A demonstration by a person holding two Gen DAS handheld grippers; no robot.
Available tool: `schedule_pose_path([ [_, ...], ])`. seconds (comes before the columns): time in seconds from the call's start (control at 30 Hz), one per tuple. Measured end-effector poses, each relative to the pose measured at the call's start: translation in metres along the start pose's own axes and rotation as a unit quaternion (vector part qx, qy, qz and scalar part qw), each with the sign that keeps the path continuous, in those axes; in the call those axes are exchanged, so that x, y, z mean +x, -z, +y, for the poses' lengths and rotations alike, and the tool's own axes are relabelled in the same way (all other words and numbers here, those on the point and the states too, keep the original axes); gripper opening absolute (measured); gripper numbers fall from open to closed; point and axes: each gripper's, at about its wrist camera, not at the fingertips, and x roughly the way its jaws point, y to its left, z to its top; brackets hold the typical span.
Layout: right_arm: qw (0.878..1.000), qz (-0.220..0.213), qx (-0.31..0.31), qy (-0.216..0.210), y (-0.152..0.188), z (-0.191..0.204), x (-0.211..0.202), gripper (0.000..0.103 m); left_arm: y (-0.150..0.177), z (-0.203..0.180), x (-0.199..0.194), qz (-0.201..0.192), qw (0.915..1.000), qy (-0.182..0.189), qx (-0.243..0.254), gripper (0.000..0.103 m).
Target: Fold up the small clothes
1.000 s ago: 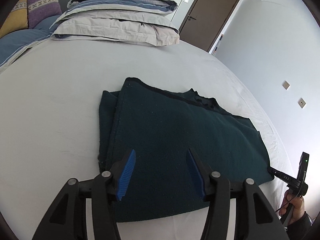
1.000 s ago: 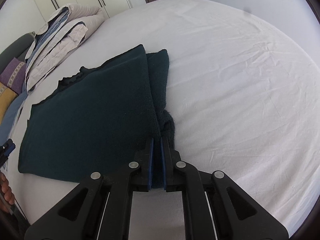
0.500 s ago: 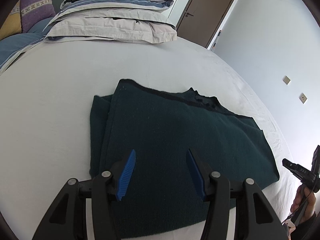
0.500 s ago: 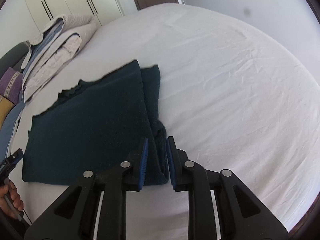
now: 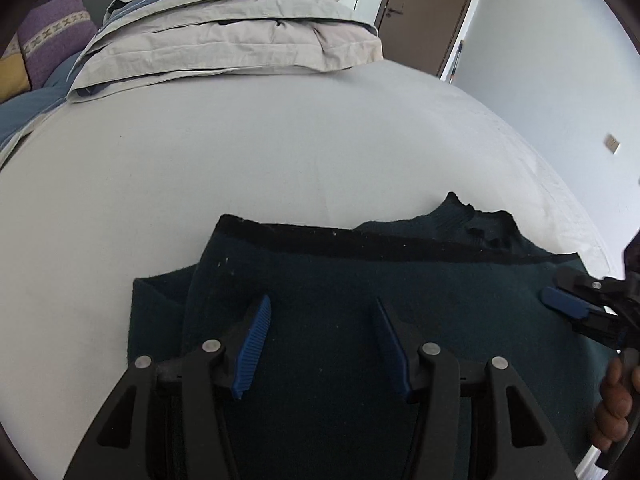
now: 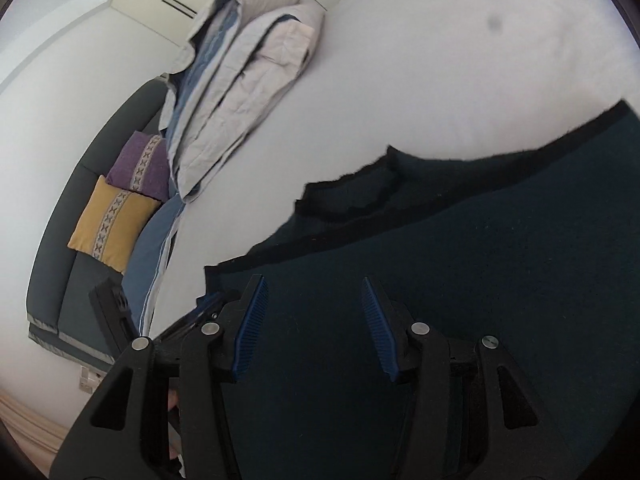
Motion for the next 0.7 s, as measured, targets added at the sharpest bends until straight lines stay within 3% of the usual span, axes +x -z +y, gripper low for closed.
schedule_pose_path([
  [0.07,0.999,-0.023,0.02,-0.013,-0.004,-0.026,-0.003,0.031,0.001,0.008,-0.004,-0.005,0.9998,0.017,-0.012,0.056],
  [0.13,0.995,-0.06,0.066,-0.038,-0.012,-0.06,-0.021,0.026,0.003,0.011,-0.003,-0.006,0.9996,0.024,-0.016,0.056],
  [0.23,0.985,-0.123,0.117,-0.036,-0.019,-0.11,-0.061,0.014,0.006,0.011,-0.003,-0.011,0.9996,0.024,-0.013,0.056],
  [0.27,0.981,-0.14,0.131,-0.028,-0.019,-0.12,-0.075,0.013,0.004,0.01,-0.003,-0.011,0.9995,0.025,-0.014,0.056],
  [0.37,0.975,-0.171,0.135,0.045,-0.019,-0.125,-0.112,0.017,0.004,0.007,-0.007,-0.005,0.9998,0.014,-0.016,0.056],
  [0.43,0.98,-0.159,0.119,0.032,-0.007,-0.107,-0.126,0.022,0.009,-0.004,-0.021,-0.001,0.9999,-0.008,-0.007,0.055],
  [0.53,0.99,-0.139,0.032,-0.007,0.032,-0.048,-0.136,0.026,0.03,-0.028,-0.062,-0.007,0.9991,0.042,0.002,0.055],
  [0.6,0.993,-0.111,-0.019,-0.036,0.064,-0.012,-0.126,0.032,0.049,-0.045,-0.085,-0.021,0.9988,0.032,0.03,0.058],
  [0.63,0.994,-0.09,-0.025,-0.056,0.078,-0.002,-0.116,0.042,0.058,-0.05,-0.088,-0.018,0.9989,0.021,0.039,0.061],
  [0.7,0.996,-0.035,-0.025,-0.082,0.101,0.01,-0.086,0.045,0.071,-0.048,-0.076,0.01,0.9993,0.008,0.035,0.062],
])
